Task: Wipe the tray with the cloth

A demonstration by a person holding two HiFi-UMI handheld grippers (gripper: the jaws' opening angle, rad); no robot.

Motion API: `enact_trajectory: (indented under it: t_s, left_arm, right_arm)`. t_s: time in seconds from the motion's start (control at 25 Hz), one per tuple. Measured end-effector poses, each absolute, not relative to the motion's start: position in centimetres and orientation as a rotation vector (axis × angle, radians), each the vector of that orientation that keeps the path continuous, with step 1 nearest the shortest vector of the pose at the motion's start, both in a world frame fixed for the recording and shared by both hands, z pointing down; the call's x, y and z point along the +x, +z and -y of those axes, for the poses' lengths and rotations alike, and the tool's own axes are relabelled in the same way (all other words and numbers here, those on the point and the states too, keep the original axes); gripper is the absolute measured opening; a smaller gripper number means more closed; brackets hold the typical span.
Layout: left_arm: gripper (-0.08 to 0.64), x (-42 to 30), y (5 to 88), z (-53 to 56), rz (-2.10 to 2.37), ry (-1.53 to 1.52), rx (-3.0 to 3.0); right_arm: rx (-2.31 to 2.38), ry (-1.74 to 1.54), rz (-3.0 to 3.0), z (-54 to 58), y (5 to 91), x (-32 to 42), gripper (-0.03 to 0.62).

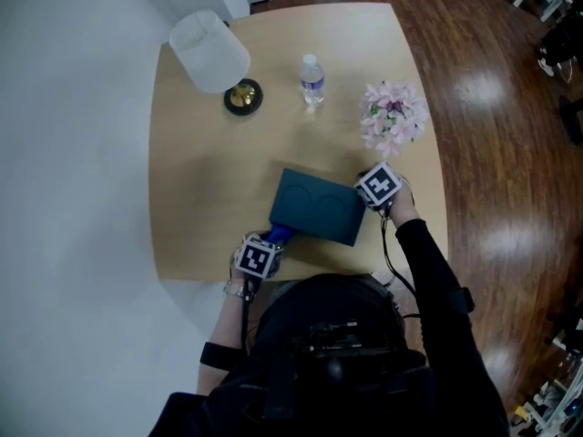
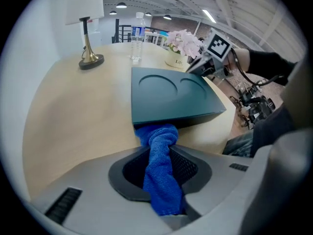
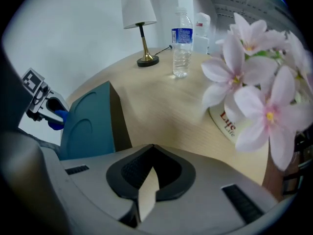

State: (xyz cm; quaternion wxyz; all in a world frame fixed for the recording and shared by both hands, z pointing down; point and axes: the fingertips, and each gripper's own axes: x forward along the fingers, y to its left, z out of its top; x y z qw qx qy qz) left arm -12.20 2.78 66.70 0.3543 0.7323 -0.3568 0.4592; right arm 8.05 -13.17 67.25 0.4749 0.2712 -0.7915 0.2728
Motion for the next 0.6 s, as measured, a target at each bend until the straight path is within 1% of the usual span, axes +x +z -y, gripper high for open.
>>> enact_trajectory:
  t_s: [0.24, 0.6]
  left_arm:
    - [0.114, -13.1, 66.2, 2.2, 0.972, 1.188, 1.929]
    - [0.114, -12.8, 65.8, 7.4, 1.005, 1.177, 1.984]
  right_arm:
    - [0.738, 0.732, 1.888, 9.0, 68.1, 10.0, 0.006]
    - [0.746, 0.856, 1.899, 2.7, 68.1, 7.1, 0.005]
